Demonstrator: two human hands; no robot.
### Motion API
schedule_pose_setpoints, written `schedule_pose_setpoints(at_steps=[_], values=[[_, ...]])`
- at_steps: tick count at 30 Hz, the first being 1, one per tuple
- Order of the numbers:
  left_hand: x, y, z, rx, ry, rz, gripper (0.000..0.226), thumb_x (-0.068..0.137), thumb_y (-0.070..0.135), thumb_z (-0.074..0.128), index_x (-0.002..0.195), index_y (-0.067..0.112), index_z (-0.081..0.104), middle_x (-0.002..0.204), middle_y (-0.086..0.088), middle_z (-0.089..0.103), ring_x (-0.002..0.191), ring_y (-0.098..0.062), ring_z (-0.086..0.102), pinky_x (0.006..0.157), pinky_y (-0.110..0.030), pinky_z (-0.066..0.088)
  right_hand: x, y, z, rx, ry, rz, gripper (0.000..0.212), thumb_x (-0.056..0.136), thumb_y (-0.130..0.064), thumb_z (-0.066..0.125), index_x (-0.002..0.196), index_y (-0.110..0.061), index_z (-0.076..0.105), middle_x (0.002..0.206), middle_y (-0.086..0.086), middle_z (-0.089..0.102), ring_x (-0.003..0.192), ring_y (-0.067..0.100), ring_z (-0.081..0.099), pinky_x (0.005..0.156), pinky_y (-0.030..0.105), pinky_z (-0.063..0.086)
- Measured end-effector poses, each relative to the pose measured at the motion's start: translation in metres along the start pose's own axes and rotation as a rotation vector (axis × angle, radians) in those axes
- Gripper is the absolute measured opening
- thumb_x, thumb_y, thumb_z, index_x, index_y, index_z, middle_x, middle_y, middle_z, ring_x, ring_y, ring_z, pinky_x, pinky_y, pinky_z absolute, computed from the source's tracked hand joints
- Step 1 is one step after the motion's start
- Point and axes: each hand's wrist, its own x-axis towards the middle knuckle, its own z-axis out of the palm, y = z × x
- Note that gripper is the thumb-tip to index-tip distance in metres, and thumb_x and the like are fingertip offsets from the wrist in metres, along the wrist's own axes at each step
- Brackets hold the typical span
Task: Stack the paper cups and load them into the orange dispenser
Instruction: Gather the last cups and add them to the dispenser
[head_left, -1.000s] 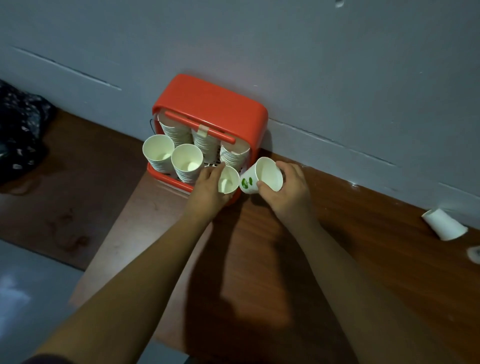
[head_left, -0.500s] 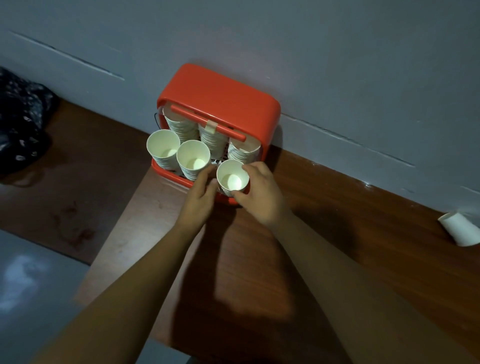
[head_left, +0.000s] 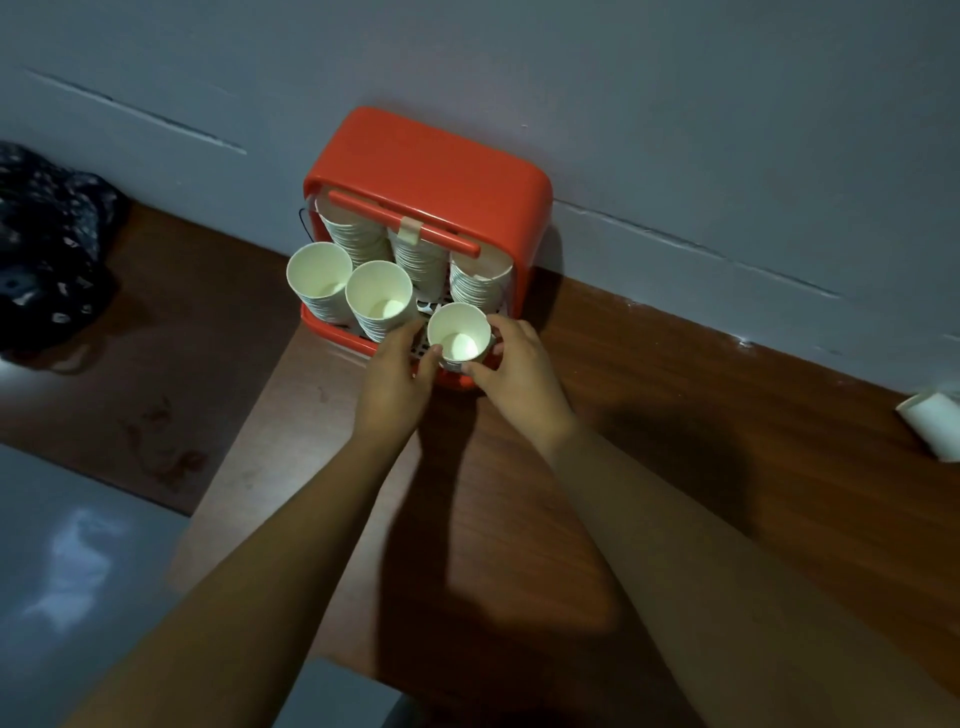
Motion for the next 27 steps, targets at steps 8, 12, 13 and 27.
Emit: schedule_pose_setpoints(at_steps=[8,12,13,27], values=[[-0.061,0.032,0.041,0.217,-0.139,-0.116,0.02,0.093,0.021,0.061,0.111,0.012,0.06,0.109,-0.005,0.062,0.096,-0.022,0.061,0.086,-0.04,0.052,-0.085,0.092,-0.099,-0.264,0.023,0.201,0.066,0.086,-0.045,0.067,0.143,-0.025,0.041,0.14,-0.004,0.041,0.122,0.014,0.05,0.095,0.035,0.051],[-0.07,0.086,0.111,0.299,-0.306,-0.041,0.024,0.094,0.022,0.061,0.111,0.006,0.061,0.11,-0.01,0.061,0.098,-0.027,0.061,0.087,-0.038,0.051,-0.141,0.154,-0.194,-0.366,0.058,0.309,0.064,0.088,-0.044,0.067,0.143,-0.025,0.041,0.143,0.0,0.041,0.125,0.016,0.05,0.097,0.033,0.048],[-0.072,0.104,0.133,0.309,-0.328,0.0,0.023,0.094,0.022,0.061,0.11,0.006,0.061,0.109,-0.011,0.06,0.098,-0.027,0.06,0.085,-0.036,0.049,-0.153,0.168,-0.221,-0.384,0.079,0.326,0.063,0.088,-0.043,0.066,0.142,-0.024,0.041,0.144,0.001,0.041,0.125,0.017,0.049,0.096,0.033,0.047],[-0.096,0.338,0.447,0.312,-0.546,0.452,0.042,0.09,0.024,0.067,0.127,0.005,0.057,0.127,-0.014,0.055,0.116,-0.027,0.053,0.093,-0.031,0.04,-0.246,0.346,-0.497,-0.405,0.553,0.311,0.058,0.076,-0.027,0.08,0.125,-0.005,0.058,0.123,0.017,0.056,0.11,0.032,0.056,0.092,0.039,0.047]])
